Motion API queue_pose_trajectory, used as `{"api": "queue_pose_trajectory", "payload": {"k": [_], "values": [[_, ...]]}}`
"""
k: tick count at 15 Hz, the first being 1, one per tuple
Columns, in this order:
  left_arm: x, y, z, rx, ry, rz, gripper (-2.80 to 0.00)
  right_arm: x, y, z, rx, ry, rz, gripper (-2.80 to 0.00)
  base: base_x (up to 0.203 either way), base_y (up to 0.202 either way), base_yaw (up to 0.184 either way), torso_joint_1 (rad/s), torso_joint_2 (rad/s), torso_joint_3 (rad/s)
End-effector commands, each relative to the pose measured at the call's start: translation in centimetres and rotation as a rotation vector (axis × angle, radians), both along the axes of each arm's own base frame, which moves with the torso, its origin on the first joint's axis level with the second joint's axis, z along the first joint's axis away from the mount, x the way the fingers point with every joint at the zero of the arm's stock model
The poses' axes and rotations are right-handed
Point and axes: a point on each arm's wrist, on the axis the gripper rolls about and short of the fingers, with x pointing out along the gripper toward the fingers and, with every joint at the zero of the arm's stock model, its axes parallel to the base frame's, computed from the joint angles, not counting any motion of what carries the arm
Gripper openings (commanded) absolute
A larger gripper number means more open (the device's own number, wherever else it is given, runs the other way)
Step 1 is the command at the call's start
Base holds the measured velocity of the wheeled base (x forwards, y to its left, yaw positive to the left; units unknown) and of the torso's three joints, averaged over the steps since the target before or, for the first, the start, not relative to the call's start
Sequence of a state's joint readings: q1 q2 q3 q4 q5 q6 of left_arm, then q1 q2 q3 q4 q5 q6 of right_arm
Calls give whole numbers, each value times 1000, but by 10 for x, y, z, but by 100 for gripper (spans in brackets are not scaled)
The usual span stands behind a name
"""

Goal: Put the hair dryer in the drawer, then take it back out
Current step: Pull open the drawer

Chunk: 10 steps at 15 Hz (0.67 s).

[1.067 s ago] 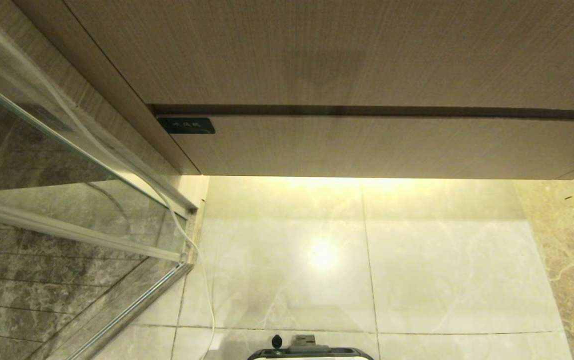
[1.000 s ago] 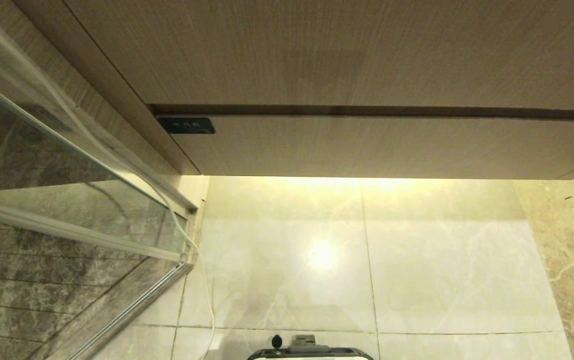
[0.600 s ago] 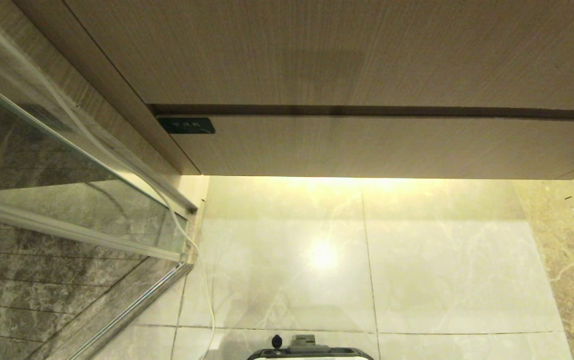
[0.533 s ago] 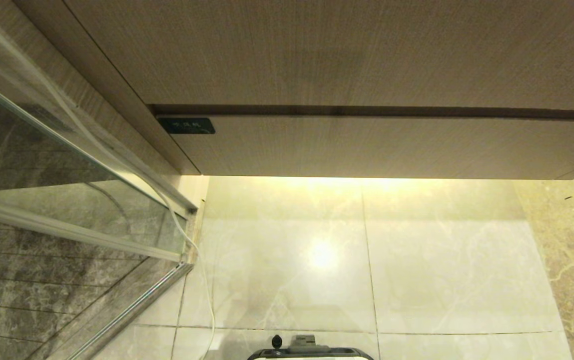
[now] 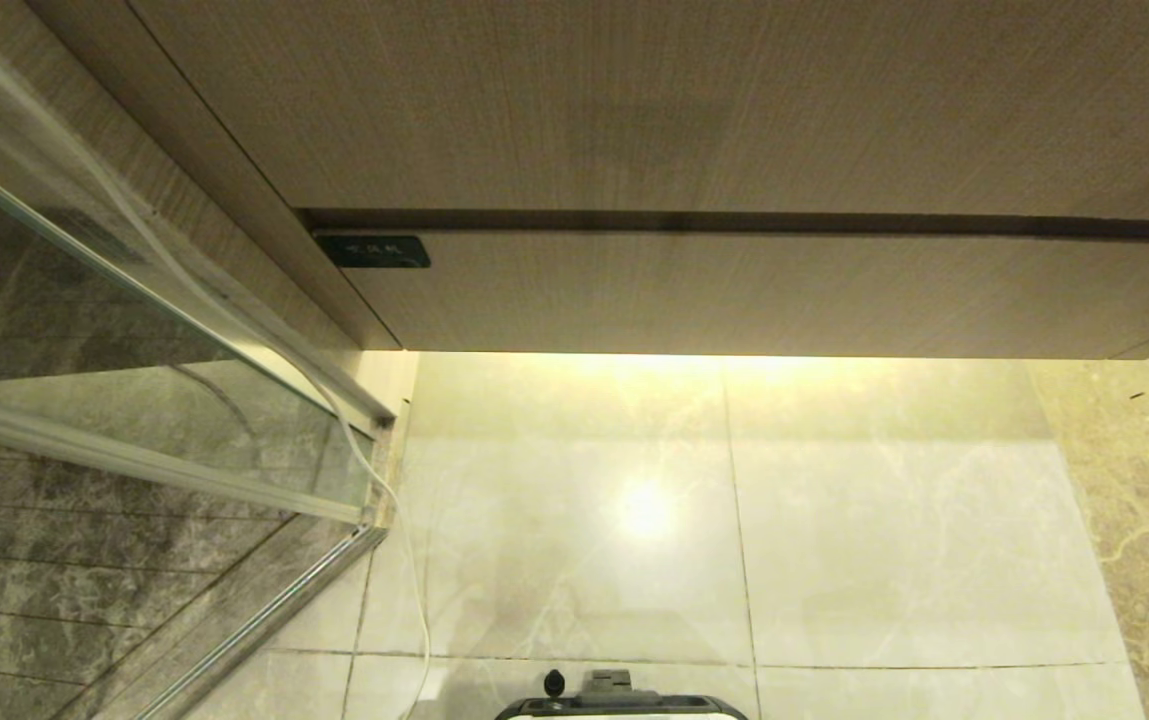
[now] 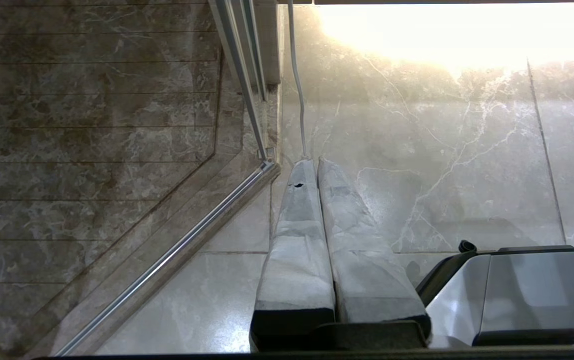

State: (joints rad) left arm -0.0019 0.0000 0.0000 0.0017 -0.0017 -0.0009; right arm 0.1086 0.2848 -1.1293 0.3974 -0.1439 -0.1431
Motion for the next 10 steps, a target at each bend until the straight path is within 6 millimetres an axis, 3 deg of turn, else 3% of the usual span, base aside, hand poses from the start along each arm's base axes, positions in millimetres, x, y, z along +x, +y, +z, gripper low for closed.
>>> {"api": "queue_pose_trajectory", "payload": {"k": [1,3,4,5,7,10], "values": [[0,0,0,-1,1,1,-280,26,4,42,-42,288,-32,-280,0,0,0,0,0,0],[0,0,0,-1,1,-1,-280,50,7,44,-126,465,-33,-280,0,0,0,0,0,0],[0,0,0,-1,0,1,-280,76,9,37,-188,610,-10,-90,0,0,0,0,0,0],[0,0,0,-1,1,1,-280,103,13,25,-251,764,48,0,0,0,0,0,0,0],[0,0,0,-1,1,0,-280,134,17,3,-453,957,133,0,0,0,0,0,0,0],[0,0,0,-1,1,0,-280,187,23,-17,-820,1095,212,0,0,0,0,0,0,0]]}}
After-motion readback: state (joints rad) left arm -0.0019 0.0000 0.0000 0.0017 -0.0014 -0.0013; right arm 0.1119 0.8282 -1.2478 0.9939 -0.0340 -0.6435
